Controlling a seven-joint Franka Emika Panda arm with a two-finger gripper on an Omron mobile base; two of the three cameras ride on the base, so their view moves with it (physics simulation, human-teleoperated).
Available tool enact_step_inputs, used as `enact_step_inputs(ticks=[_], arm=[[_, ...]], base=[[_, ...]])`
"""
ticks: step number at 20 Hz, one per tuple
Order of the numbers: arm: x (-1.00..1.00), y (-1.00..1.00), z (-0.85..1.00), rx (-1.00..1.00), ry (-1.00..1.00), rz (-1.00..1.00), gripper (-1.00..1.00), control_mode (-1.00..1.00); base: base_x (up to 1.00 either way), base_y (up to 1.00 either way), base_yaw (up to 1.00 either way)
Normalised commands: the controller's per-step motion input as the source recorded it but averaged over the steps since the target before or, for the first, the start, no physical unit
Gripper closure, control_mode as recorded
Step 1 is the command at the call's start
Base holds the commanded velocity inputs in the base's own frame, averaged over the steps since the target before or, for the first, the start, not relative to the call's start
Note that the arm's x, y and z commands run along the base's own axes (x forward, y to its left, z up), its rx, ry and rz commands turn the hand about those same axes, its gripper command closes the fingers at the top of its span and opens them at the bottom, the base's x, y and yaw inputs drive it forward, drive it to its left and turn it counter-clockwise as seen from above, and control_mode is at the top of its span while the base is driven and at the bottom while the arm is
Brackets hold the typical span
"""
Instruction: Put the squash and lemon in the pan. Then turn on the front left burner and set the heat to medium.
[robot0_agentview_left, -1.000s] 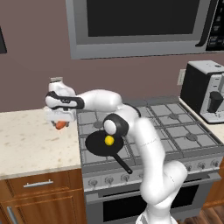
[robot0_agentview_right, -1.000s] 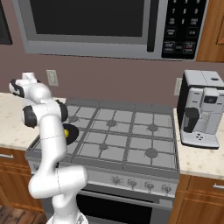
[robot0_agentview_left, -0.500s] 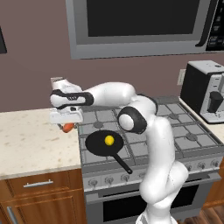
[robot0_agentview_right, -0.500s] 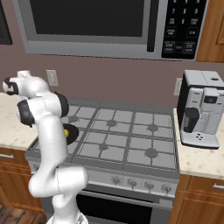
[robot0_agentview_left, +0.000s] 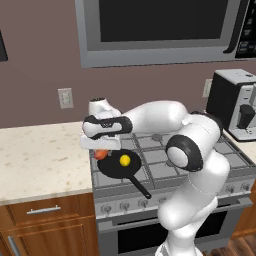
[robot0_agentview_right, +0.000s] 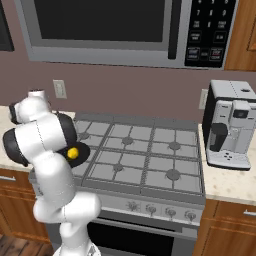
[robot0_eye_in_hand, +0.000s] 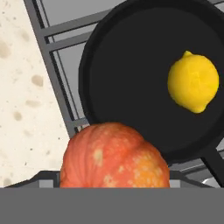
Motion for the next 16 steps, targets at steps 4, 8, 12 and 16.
enact_step_inputs(ticks=[4,8,12,16], arm=[[-0.16,-0.71,0.03,0.03,-0.01,0.00,1.00,-1.00],[0.03,-0.50,0.06,0.00,0.04,0.00,1.00,-1.00],[0.19,-0.22,0.01,0.03,0.07,0.00,1.00,-1.00],[0.31,-0.05,0.00,0.01,0.07,0.00,1.00,-1.00]], base=[[0.00,0.00,0.00],[0.00,0.00,0.00],[0.00,0.00,0.00],[0.00,0.00,0.00]])
